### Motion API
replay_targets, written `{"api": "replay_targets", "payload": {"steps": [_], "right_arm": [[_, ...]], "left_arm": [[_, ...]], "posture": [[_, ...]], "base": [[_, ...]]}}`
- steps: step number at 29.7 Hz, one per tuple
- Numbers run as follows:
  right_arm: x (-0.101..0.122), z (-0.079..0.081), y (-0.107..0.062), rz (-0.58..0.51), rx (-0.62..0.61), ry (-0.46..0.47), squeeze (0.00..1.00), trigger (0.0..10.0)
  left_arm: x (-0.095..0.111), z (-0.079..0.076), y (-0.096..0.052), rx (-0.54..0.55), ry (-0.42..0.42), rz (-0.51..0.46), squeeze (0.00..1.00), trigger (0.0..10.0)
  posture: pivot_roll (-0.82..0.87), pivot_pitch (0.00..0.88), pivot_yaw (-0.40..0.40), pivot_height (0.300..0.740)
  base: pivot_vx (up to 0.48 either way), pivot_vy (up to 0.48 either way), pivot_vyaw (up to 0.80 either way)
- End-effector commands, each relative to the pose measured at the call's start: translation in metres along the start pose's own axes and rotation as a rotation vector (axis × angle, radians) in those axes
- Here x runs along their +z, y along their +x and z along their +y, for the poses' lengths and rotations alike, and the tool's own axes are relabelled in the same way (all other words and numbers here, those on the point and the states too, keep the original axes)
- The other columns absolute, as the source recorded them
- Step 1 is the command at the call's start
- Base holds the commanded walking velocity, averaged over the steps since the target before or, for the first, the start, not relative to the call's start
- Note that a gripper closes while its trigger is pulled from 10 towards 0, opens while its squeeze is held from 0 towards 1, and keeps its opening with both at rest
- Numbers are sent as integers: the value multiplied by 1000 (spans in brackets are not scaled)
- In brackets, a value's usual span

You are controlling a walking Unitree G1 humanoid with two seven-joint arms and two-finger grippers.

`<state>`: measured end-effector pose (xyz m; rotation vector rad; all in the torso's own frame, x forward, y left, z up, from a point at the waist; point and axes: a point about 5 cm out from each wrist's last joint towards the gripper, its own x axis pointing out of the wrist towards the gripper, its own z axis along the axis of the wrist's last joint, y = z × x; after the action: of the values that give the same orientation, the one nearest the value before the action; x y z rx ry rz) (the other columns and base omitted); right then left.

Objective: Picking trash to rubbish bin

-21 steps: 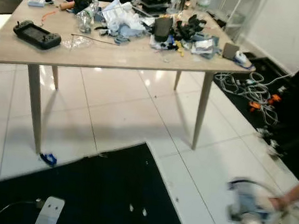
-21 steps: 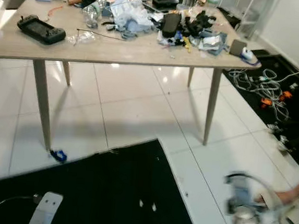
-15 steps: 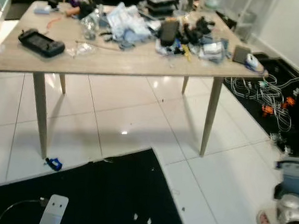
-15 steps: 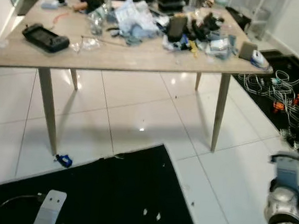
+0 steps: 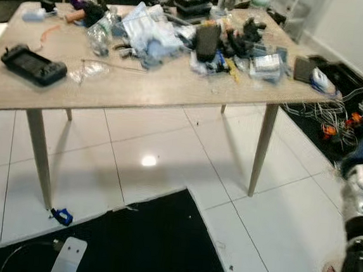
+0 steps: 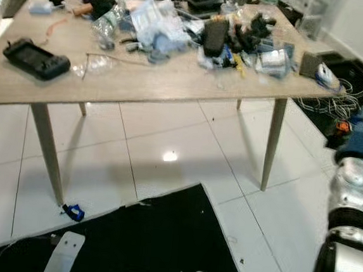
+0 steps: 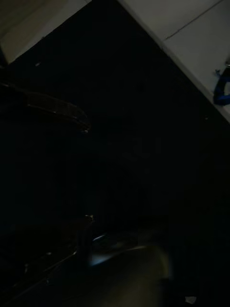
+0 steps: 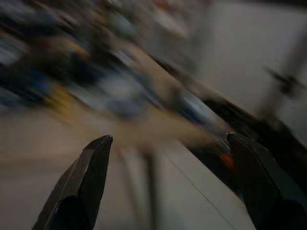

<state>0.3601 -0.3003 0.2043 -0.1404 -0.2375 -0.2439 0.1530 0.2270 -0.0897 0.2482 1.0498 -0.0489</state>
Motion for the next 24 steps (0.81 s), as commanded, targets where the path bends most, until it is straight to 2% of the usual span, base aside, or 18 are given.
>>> {"api": "replay_targets", "payload": {"steps": [1,4,8,13,21,24], "right_arm": [[-1,5,-1,-4,31,17,0,10000],[-5,6,-2,10,31,38,0,10000],[-10,16,-5,14,113,66,0,10000],[-12,20,-7,21,150,87,0,10000],[-16,55,-13,35,362,147,0,10000],[-17,57,-13,40,372,147,0,10000]], "left_arm": [[-13,1,-2,-9,19,52,0,10000],[-14,0,-2,-13,23,58,0,10000],[-14,0,-2,-20,34,68,0,10000],[-14,0,-2,-23,38,72,0,10000],[-13,0,-2,-30,47,74,0,10000],[-13,0,-2,-33,49,75,0,10000]], "posture": [[-23,107,-17,740],[-23,107,-17,740],[-23,107,-17,740],[-24,109,-12,740],[-28,108,-13,740],[-28,108,-13,740]], "base": [[345,0,0],[346,0,0],[346,0,0],[345,0,0],[344,0,0],[344,0,0]]}}
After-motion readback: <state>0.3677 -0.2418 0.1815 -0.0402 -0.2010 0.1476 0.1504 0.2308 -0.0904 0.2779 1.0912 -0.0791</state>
